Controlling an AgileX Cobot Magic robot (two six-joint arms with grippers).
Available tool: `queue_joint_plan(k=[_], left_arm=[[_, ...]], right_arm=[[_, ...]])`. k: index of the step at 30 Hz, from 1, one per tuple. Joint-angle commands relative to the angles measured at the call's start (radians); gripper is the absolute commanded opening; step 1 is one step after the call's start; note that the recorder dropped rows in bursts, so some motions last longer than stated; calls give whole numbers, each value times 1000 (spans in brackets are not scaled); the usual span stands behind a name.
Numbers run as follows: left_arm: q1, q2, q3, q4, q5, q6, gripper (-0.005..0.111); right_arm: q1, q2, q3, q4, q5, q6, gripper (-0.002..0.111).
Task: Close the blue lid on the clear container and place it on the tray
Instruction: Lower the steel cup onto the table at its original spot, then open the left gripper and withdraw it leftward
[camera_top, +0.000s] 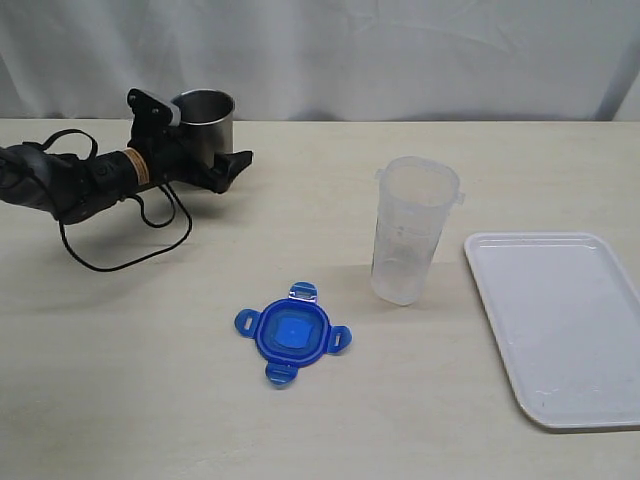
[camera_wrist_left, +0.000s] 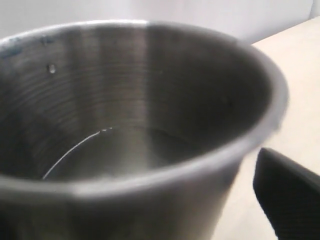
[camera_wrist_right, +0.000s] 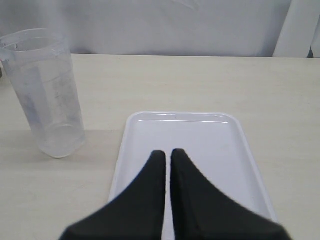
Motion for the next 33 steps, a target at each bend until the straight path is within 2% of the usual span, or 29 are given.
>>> queue_joint_plan(k=[1,21,33], left_arm=[[9,-6,-1,40,-23,-33,103],[23,-7,-1,91,-40,-57,103],[78,-33,-1,299,-103,-246,103]], right_arm=[[-3,-5,4,1,-5,1,4],[-3,-5,4,1,-5,1,4],[-3,-5,4,1,-5,1,4]])
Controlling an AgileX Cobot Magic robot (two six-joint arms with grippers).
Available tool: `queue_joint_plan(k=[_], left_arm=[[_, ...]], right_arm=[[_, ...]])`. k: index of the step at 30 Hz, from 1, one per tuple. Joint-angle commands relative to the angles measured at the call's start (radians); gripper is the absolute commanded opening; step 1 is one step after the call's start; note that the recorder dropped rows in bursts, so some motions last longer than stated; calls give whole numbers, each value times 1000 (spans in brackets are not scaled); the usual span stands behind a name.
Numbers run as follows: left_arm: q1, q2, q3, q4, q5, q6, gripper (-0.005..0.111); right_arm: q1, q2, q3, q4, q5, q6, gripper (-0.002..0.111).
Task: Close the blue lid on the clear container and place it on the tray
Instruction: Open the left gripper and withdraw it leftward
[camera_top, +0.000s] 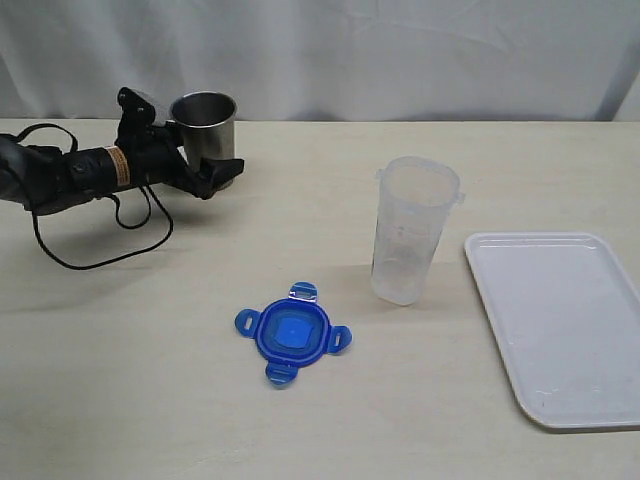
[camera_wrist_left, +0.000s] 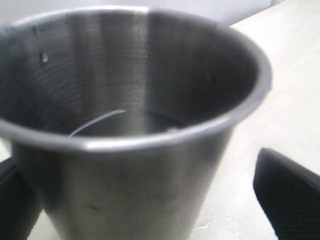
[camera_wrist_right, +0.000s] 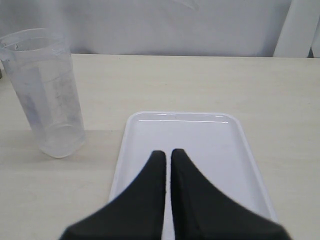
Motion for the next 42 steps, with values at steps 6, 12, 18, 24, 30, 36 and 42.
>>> queue_joint_plan(k=[6,12,18,24,30,36,42], left_arm=[[126,-43,1,215,-53,-247,103],[254,-66,1,421,-134,-330,103],[392,-99,1,557,-289,-542,103],[411,-257,27,629,-310,-699,103],[411,-508,115,629,-241,-743,103],[411,-770,222,629,-71,-804,103],[411,-1016,290,629,75,-789,103]], right_arm=[[-3,-5,4,1,-5,1,4],[-3,-5,4,1,-5,1,4],[-3,-5,4,1,-5,1,4],[-3,-5,4,1,-5,1,4],[-3,-5,4,1,-5,1,4],[-3,-5,4,1,-5,1,4],[-3,-5,4,1,-5,1,4]])
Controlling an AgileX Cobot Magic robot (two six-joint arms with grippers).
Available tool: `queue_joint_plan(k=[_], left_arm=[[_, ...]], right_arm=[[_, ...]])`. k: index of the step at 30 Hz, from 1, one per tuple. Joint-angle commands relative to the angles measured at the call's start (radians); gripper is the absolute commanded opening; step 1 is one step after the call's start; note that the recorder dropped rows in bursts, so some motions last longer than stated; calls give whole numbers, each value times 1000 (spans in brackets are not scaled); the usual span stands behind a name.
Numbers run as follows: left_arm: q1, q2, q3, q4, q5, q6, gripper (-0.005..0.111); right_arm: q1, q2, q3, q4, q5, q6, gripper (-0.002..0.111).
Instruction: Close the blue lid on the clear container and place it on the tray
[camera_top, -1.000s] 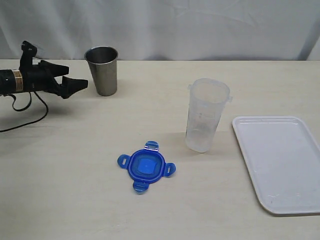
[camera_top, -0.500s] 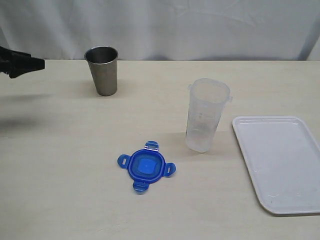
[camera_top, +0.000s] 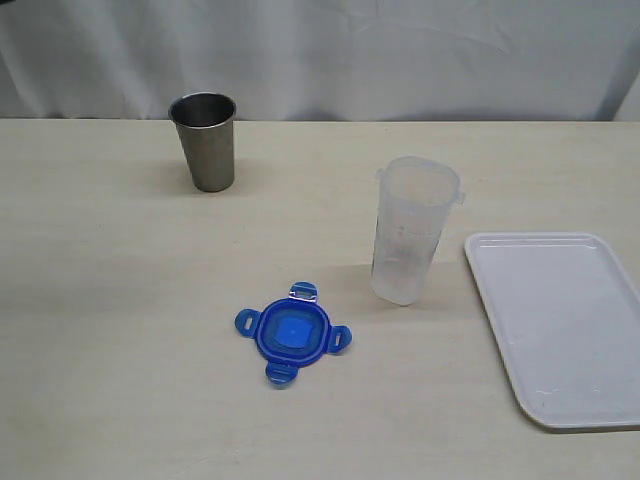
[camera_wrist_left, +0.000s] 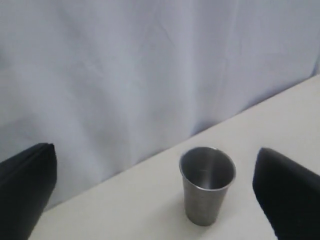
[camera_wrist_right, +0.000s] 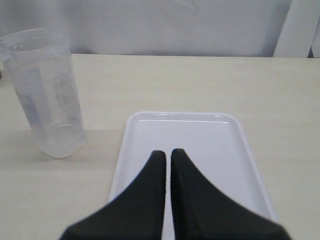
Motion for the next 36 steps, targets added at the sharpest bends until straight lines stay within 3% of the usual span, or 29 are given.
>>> queue_joint_plan(k=[1,7,12,16,20,22,24,26,28,31,36], left_arm=[[0,-143,36,-5,91,19,103],[0,-310,85,-5,257,166,103],[0,-408,146,-5,525,260,103],[0,-419,194,-5,740,304,103],[0,-415,275,-5,917,496,103],[0,-394,298,-5,993,507,103],[0,-358,298,-126,1058,506,103],[0,-332,298,-292,1089,608,103],[-26,-305,298,-526,1174,913,103],[-97,-256,298,-753,1311,1374,103],[-179,-182,298,-1123,1357,1420,103]], right_arm=[[-3,-5,4,1,-5,1,4],[-3,-5,4,1,-5,1,4],[-3,-5,4,1,-5,1,4],[-3,-5,4,1,-5,1,4],[-3,-5,4,1,-5,1,4],[-3,-5,4,1,-5,1,4],[-3,-5,4,1,-5,1,4],[-3,-5,4,1,-5,1,4],[-3,-5,4,1,-5,1,4],[-3,-5,4,1,-5,1,4],[-3,-5,4,1,-5,1,4]])
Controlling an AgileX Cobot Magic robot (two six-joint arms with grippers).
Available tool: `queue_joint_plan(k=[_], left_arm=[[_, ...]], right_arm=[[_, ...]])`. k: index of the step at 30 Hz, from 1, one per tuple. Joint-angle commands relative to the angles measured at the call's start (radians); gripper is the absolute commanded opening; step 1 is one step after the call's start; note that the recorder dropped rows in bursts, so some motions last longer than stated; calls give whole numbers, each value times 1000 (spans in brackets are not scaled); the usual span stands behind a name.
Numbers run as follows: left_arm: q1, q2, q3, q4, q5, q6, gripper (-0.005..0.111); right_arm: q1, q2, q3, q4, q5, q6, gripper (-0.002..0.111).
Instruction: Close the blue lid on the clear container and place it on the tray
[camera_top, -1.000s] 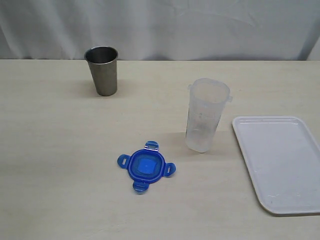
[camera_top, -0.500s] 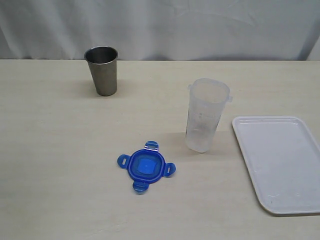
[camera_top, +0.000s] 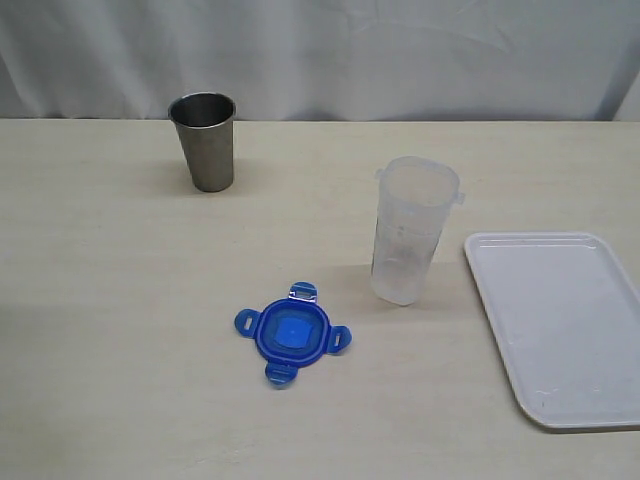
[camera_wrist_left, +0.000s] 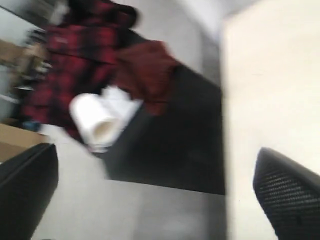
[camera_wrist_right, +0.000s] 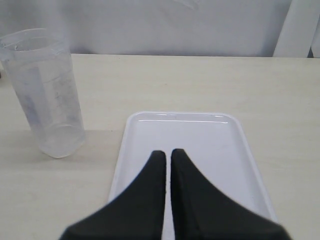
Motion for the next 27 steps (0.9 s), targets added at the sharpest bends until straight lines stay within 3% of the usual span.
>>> queue_joint_plan(k=[1,4,7,11,16,20,27], left_arm=[[-62,65,0,-366,47,79,103],[-71,107,0,-612,58,142,103],[-71,138,0,-857,108,327,103],[-71,151,0,-1064,158,552,103],[-88,151,0,-1333,190,652,103],[-169,165,0,-1379,220,751,103],[-335,187,0,-1390,112,764,103]], right_arm=[[-3,-5,4,1,-5,1,4],[-3,-5,4,1,-5,1,4],[-3,-5,4,1,-5,1,4],[-3,-5,4,1,-5,1,4],[-3,-5,4,1,-5,1,4],[-3,-5,4,1,-5,1,4],[-3,-5,4,1,-5,1,4]])
